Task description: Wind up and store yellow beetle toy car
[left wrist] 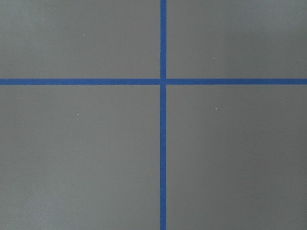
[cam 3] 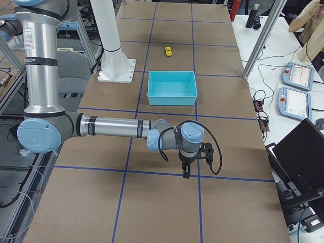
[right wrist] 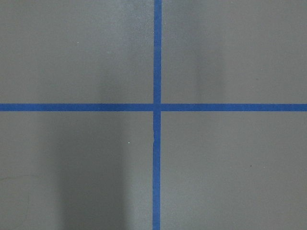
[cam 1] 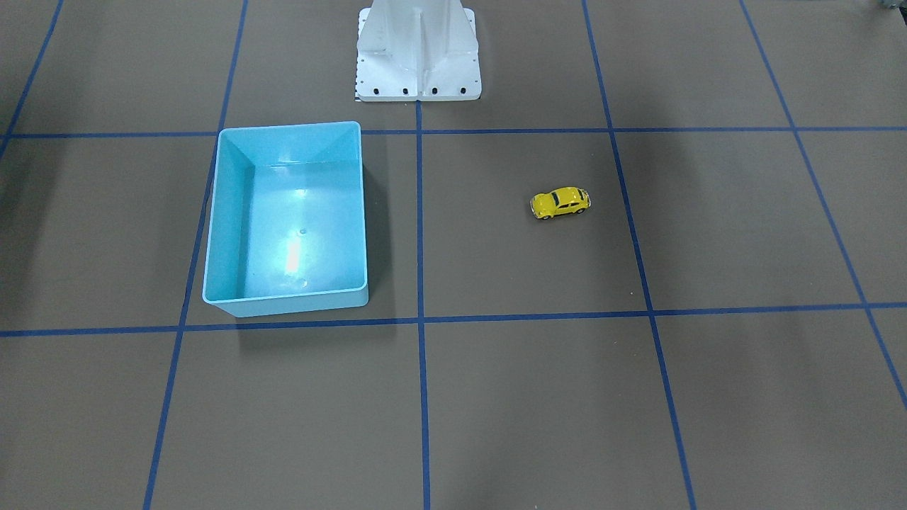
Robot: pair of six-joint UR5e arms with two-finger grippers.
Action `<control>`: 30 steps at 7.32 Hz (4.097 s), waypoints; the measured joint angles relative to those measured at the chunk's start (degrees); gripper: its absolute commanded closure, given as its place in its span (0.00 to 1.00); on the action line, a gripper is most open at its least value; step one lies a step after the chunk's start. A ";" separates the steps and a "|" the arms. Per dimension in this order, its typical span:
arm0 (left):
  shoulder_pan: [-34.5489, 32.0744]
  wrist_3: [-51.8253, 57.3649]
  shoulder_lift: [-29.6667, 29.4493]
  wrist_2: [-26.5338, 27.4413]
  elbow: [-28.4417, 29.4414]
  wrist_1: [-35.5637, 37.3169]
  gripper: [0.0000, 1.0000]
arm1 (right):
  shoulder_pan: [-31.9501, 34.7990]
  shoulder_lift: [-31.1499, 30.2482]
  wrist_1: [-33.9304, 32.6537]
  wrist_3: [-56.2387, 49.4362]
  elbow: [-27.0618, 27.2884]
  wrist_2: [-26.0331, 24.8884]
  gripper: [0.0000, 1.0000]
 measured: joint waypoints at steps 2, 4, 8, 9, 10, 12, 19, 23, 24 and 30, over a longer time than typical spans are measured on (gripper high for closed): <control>1.89 -0.01 -10.78 1.17 -4.24 15.70 0.00 | -0.01 -0.01 0.00 0.00 -0.06 0.00 0.00; 9.60 0.05 -19.71 6.16 -8.52 23.08 0.00 | -0.01 0.00 0.00 0.00 -0.10 0.00 0.00; 29.32 0.17 -27.50 9.30 -15.85 22.00 0.00 | -0.01 0.00 0.00 0.00 -0.16 0.02 0.00; 34.22 0.18 -27.76 10.10 -17.08 19.18 0.00 | 0.02 0.01 0.00 0.00 -0.16 0.06 0.00; 38.73 0.19 -27.75 12.02 -17.74 15.20 0.00 | 0.03 0.00 0.00 0.00 -0.19 0.08 0.00; 46.22 0.21 -27.72 16.51 -18.14 10.18 0.00 | 0.03 0.00 0.00 0.00 -0.48 0.07 0.00; 59.31 8.34 -23.01 28.08 -11.72 -5.85 0.00 | 0.03 -0.19 0.00 -0.15 -1.75 0.00 0.00; 61.01 12.12 -23.27 28.13 -5.47 -7.23 0.00 | 0.03 -0.05 0.00 -0.10 -2.47 0.12 0.00; 61.13 12.37 -23.42 28.15 -3.70 -8.65 0.00 | 0.02 -0.02 0.00 -0.11 -2.44 0.39 0.00; 61.20 12.40 -24.43 27.95 1.71 -12.90 0.00 | -0.04 0.00 0.39 -0.16 -2.43 1.82 0.00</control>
